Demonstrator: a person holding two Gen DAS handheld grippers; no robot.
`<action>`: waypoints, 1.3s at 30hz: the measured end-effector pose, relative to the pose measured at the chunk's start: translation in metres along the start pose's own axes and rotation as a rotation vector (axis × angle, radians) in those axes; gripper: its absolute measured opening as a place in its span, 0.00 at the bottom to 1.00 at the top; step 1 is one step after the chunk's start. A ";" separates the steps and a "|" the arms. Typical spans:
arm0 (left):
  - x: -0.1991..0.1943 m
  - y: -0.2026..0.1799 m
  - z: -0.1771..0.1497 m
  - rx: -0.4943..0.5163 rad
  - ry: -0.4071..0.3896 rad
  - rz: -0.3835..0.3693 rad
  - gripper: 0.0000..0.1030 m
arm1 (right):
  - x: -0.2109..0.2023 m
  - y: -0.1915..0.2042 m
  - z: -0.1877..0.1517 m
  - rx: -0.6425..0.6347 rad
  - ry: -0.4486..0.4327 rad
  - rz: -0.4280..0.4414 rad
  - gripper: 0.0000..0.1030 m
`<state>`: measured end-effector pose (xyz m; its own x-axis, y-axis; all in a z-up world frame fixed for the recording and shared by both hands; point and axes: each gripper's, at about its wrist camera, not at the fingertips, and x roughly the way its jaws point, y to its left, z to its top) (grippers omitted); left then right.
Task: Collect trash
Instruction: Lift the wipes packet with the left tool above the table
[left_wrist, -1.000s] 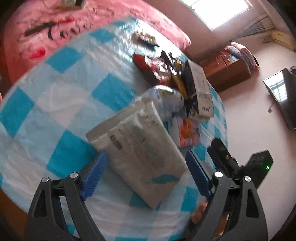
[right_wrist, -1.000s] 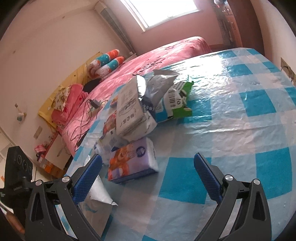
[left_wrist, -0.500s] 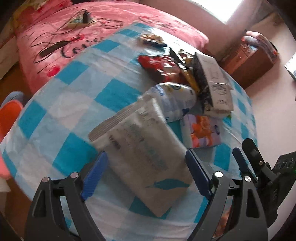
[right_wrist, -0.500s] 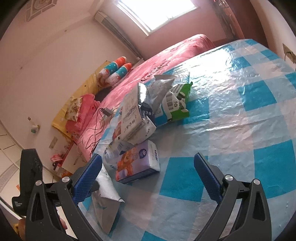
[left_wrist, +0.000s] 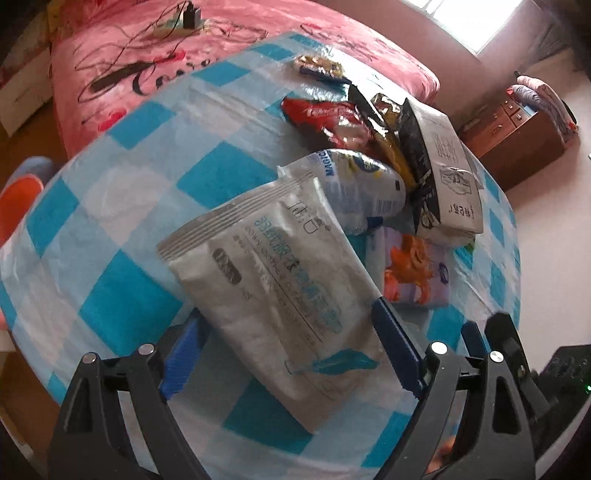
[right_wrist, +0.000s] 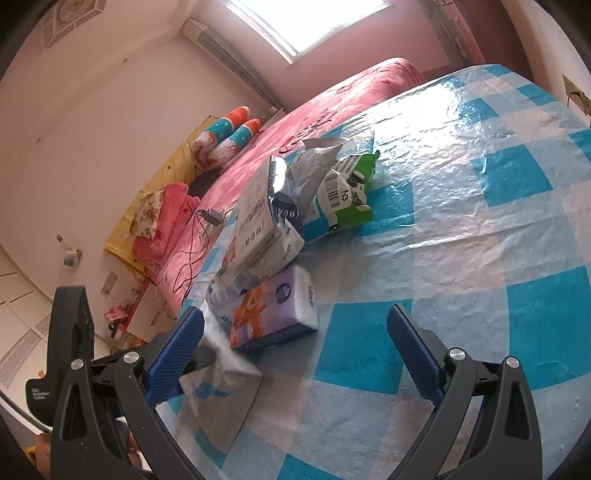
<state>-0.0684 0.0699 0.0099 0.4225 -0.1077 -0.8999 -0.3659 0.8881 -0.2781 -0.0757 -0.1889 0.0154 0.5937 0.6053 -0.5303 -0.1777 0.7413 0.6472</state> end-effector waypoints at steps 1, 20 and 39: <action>0.000 0.000 0.000 -0.011 0.000 0.009 0.87 | -0.001 0.000 0.000 0.001 -0.001 0.003 0.95; 0.015 -0.031 0.018 0.136 -0.078 0.160 0.90 | -0.009 -0.005 -0.001 0.024 -0.022 0.026 0.95; 0.011 0.001 0.018 0.292 -0.112 0.035 0.74 | 0.023 0.029 -0.002 -0.146 0.090 -0.127 0.95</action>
<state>-0.0488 0.0775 0.0060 0.5085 -0.0397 -0.8602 -0.1351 0.9829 -0.1252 -0.0687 -0.1523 0.0208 0.5469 0.5230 -0.6538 -0.2217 0.8434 0.4894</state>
